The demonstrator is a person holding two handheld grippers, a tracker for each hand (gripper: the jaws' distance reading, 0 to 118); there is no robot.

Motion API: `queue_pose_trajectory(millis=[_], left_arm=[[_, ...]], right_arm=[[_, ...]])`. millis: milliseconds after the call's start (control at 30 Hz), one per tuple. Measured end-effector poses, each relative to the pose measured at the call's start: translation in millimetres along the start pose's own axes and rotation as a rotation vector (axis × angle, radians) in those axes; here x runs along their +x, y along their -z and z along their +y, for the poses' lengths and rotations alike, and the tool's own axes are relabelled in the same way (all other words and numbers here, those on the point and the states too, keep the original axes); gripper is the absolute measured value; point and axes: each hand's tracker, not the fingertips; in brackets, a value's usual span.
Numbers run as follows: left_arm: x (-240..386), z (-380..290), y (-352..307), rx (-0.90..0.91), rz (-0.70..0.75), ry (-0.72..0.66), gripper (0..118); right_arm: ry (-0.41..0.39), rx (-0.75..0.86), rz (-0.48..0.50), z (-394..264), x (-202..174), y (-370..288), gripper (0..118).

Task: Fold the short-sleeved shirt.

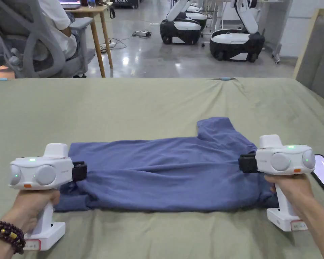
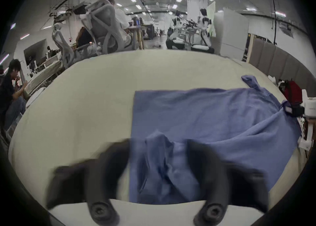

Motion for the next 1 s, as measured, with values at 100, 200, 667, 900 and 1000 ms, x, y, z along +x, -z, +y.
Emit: queue_pose_trajectory(millis=[100,200,667,900,1000], left_arm=[[-4.1,-5.0,-39.4,0.095,0.038,-0.035,110],[-6.5,-23.6,-87.9,0.118,0.013,-0.079,110],[5.4,-124.3,-189.8,0.226,0.05,0.008,0],[3.6,-84.1,-151.3,0.174,0.037,-0.024,0],[1.5,-67.4,-100.9,0.056,-0.009,-0.003,64]], right_arm=[[0.013,0.103,0.027,-20.2,0.7,-53.9,110],[-0.024,0.124,0.014,-43.9,-4.9,-93.4,110],[0.09,0.312,-0.034,-136.2,-14.1,-207.2,0],[0.073,0.337,-0.014,-123.1,-12.5,-213.7,0],[0.072,0.321,-0.005,-121.3,-13.1,-205.3,0]])
